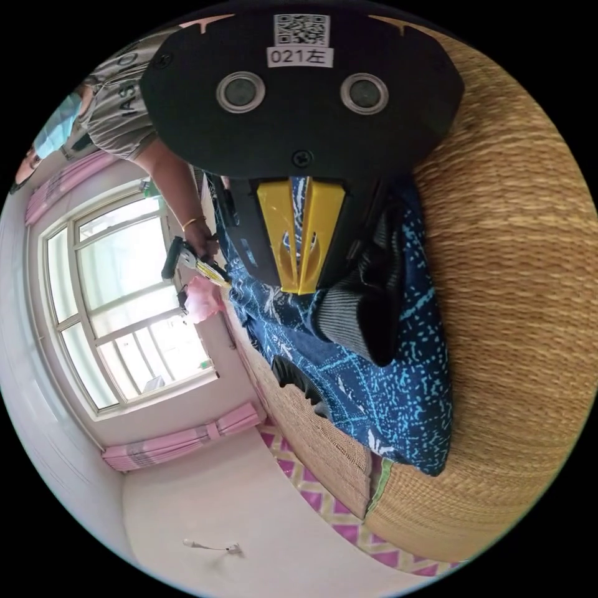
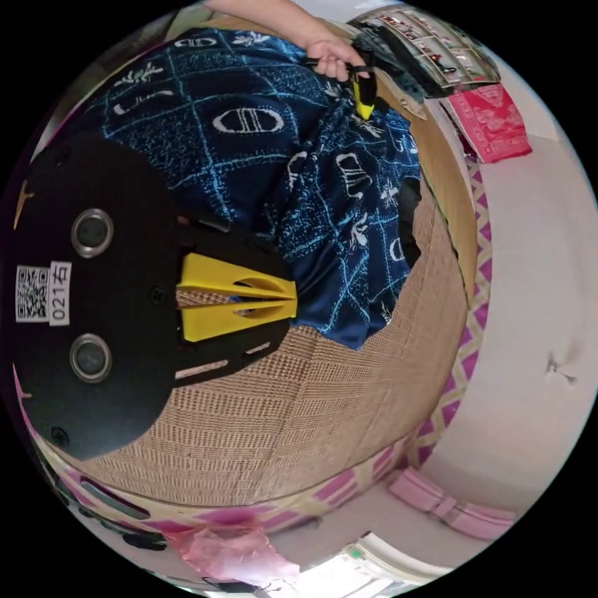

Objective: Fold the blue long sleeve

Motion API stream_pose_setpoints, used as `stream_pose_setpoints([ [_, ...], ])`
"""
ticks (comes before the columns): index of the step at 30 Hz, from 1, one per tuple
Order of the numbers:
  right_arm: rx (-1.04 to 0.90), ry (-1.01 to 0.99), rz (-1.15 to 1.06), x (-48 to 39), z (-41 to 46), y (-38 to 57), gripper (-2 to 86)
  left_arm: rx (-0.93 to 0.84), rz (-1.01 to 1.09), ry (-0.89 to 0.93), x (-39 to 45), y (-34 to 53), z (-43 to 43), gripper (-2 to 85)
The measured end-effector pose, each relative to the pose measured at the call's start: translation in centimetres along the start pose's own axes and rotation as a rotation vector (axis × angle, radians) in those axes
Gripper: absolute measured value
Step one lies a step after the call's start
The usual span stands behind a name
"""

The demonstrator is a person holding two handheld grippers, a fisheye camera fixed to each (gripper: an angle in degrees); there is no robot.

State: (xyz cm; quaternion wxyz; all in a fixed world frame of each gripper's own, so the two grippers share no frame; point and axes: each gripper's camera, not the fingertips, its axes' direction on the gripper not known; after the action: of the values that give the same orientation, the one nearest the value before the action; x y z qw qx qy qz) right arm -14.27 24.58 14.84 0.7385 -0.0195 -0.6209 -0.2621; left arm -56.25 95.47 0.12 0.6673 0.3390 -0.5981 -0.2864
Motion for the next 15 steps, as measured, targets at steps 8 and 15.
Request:
stream_pose_setpoints([
  [8, -0.04, 0.028, -0.058, 0.6, 0.4, -0.9, -0.5, 0.182, -0.059, 0.448, 2.1, 2.0, -8.4, -0.9],
  [15, 0.183, 0.014, -0.069, 2.1, -8.3, 6.2, -0.5, 0.113, 0.258, 0.245, 11.8, 12.0, -21.6, -1.0],
])
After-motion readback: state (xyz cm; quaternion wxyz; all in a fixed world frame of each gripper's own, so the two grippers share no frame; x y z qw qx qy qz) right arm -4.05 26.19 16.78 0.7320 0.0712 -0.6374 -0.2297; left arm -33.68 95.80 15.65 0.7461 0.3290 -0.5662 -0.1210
